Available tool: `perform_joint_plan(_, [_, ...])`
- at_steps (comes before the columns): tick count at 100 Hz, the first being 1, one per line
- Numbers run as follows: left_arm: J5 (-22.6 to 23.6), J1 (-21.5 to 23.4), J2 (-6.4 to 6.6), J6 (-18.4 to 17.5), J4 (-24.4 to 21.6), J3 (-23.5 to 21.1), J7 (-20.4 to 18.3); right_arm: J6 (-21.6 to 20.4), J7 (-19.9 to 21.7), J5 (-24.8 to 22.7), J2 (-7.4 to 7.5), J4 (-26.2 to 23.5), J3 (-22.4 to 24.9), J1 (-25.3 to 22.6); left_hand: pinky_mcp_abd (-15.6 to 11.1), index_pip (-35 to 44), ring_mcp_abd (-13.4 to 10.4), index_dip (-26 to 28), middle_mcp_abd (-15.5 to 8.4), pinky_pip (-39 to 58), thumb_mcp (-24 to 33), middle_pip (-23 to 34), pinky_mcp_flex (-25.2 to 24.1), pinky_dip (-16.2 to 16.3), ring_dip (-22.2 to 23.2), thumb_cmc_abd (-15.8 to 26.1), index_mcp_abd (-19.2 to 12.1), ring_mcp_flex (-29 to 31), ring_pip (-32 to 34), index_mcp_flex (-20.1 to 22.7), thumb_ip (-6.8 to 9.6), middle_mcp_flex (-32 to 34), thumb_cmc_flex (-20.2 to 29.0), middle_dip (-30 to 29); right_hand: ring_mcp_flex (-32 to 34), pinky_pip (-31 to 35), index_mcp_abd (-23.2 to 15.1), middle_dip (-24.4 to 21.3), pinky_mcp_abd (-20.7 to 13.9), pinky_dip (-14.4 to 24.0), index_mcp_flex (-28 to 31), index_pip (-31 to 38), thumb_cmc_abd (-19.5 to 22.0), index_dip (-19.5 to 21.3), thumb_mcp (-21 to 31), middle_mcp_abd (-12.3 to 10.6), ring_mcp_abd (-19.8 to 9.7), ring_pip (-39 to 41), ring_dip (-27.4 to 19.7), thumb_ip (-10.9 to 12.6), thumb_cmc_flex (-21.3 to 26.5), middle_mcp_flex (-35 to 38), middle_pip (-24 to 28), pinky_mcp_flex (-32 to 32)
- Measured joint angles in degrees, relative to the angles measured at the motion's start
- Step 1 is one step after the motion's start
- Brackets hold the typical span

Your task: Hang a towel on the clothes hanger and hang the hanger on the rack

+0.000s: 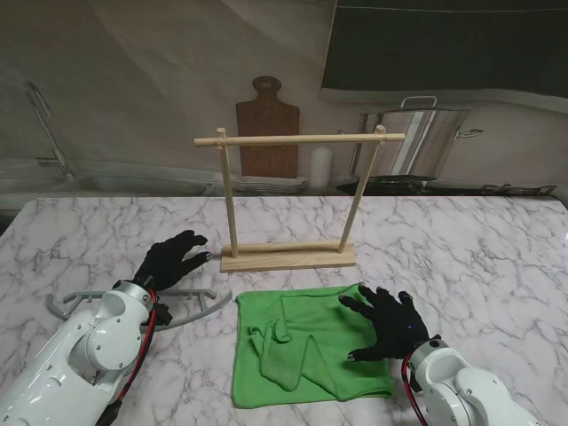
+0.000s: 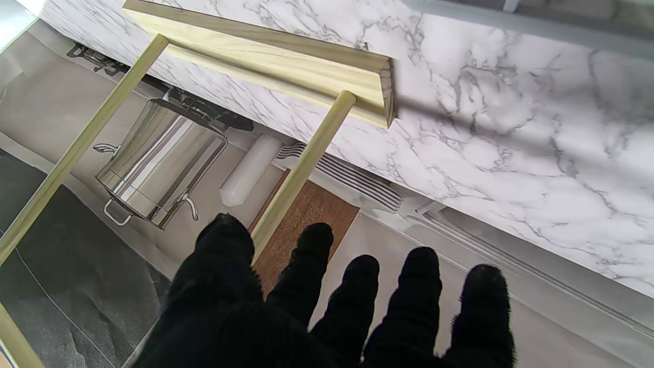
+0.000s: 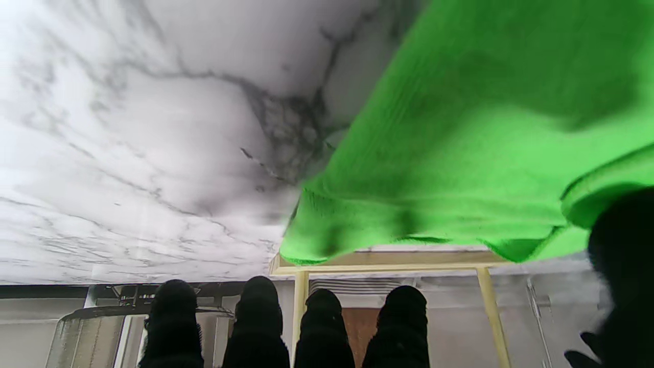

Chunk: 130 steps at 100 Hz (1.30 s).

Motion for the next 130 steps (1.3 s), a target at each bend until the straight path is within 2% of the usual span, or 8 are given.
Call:
perform_joint_plan(48, [-0.1, -0.1, -0.03, 0.0, 0.3, 0.2, 0.0, 3.3, 1.9, -5.2, 0.71, 2.1, -3.4, 1.3, 0.0, 0.0, 0.0, 0.0, 0.0, -3.0, 0.0, 0.0, 0.7, 0.0, 0.0, 0.0, 0.0, 0.0, 0.0, 0.0, 0.0, 0.0, 0.0, 0.0, -1.1, 0.1, 4.8, -0.2, -1.7, -3.1, 0.2, 0.0, -0.4, -2.4, -0.2, 1.1, -2.2, -0.1, -0.5, 0.0, 1.8, 0.0, -0.1, -1.5])
perform_joint_plan(58, [0.0, -0.1, -0.03, 0.0, 0.3, 0.2, 0.0, 3.9, 2.2, -5.4, 0.81, 2.5, -4.1, 1.8, 0.0, 0.0, 0.0, 0.0, 0.0, -4.6, 0.0, 0.0, 1.3, 0.0, 0.0, 0.0, 0.0, 0.0, 0.0, 0.0, 0.0, 0.0, 0.0, 0.0, -2.9, 0.1, 0.5, -0.2, -2.9, -4.5, 0.2, 1.6, -0.1, 13.8, -1.8, 1.0, -3.3, -0.3, -0.6, -0.4, 1.5, -0.8, -0.5, -1.6])
perform_joint_plan(70, [0.0, -0.1, -0.03, 0.0, 0.3, 0.3, 0.0, 4.4, 2.8, -5.4, 0.86, 2.4, -4.6, 2.3, 0.0, 0.0, 0.0, 0.0, 0.0, -5.7, 0.0, 0.0, 1.4, 0.0, 0.0, 0.0, 0.0, 0.0, 0.0, 0.0, 0.0, 0.0, 0.0, 0.0, -3.5, 0.1, -2.4, -0.2, -4.5, -5.5, -0.4, 6.4, 0.8, 18.0, -7.6, -0.1, -4.7, -0.3, -0.8, -0.4, 4.5, -1.3, -0.7, -1.7])
perform_joint_plan(98, [0.0, -0.1, -0.03, 0.0, 0.3, 0.2, 0.1, 5.0, 3.0, -3.0, 0.77, 1.8, -4.8, 2.8, 0.0, 0.0, 0.0, 0.0, 0.0, -5.7, 0.0, 0.0, 1.4, 0.3, 0.0, 0.0, 0.0, 0.0, 0.3, 0.0, -0.06, 0.0, 0.0, 0.0, -3.6, -4.9, -5.1, -0.2, -9.1, -5.8, 3.7, 21.3, 14.3, 8.8, -29.6, -5.6, -9.8, -0.5, -0.8, -1.2, 25.5, -1.1, -0.7, -1.1])
perform_joint_plan(109, [0.0, -0.1, -0.03, -0.1, 0.4, 0.2, 0.2, 5.3, 2.2, 0.9, 0.66, 1.8, -5.1, 3.1, 0.0, 0.0, 0.0, 0.0, 0.0, -5.7, 0.0, 0.0, 1.4, 0.6, 0.0, 0.0, 0.0, 0.0, 0.4, 0.0, -0.06, 0.0, 0.0, 0.0, -3.4, -7.2, -7.9, -0.2, -11.3, -5.8, 7.1, 35.9, 20.2, -2.8, -44.0, -8.7, -12.1, -0.5, -0.8, -0.8, 40.7, 2.2, -0.6, -0.2])
perform_joint_plan(125, [0.0, -0.1, -0.05, -0.3, 0.5, 0.2, 0.3, 5.3, -2.0, 5.5, 0.03, 3.3, -6.0, 3.7, 0.0, 0.0, 0.0, 0.0, 0.0, -5.7, 0.0, 0.0, 1.6, 1.1, 0.0, 0.0, 0.0, 0.0, 0.4, 0.0, -0.06, 0.0, 0.0, 0.0, 1.6, -7.6, -11.3, 0.8, -13.7, -5.8, 19.7, 44.4, 21.1, -5.5, -44.2, -11.1, -15.2, -0.5, -0.7, 2.9, 48.8, 15.6, 0.1, 0.9])
perform_joint_plan(127, [0.0, -0.1, -0.05, -0.3, 0.5, 0.2, 0.3, 5.2, -2.6, 5.9, -0.09, 3.6, -6.0, 3.7, 0.0, 0.0, 0.0, 0.0, 0.0, -5.7, 0.0, 0.0, 2.0, 1.1, 0.0, 0.0, 0.0, 0.0, 0.4, 0.0, -0.06, 0.0, 0.0, 0.0, 2.6, -7.6, -11.3, 1.7, -13.8, -5.8, 21.2, 44.7, 21.0, -5.3, -41.2, -11.1, -15.2, -0.5, -0.6, 2.8, 48.6, 18.0, 0.1, 1.1])
perform_joint_plan(130, [0.0, -0.1, -0.06, -0.4, 0.5, 0.2, 0.4, 5.0, -3.3, 7.0, -0.3, 3.9, -6.1, 3.8, 0.0, 0.0, 0.0, 0.0, 0.0, -5.7, 0.0, 0.0, 2.0, 1.1, 0.0, 0.0, 0.0, 0.0, 0.4, 0.0, -0.06, 0.0, 0.0, 0.0, 4.4, -6.6, -11.3, 2.6, -14.1, -5.8, 22.6, 45.5, 18.0, -3.3, -27.9, -10.9, -15.2, -0.5, -0.5, -0.2, 44.4, 21.0, 1.1, 1.3])
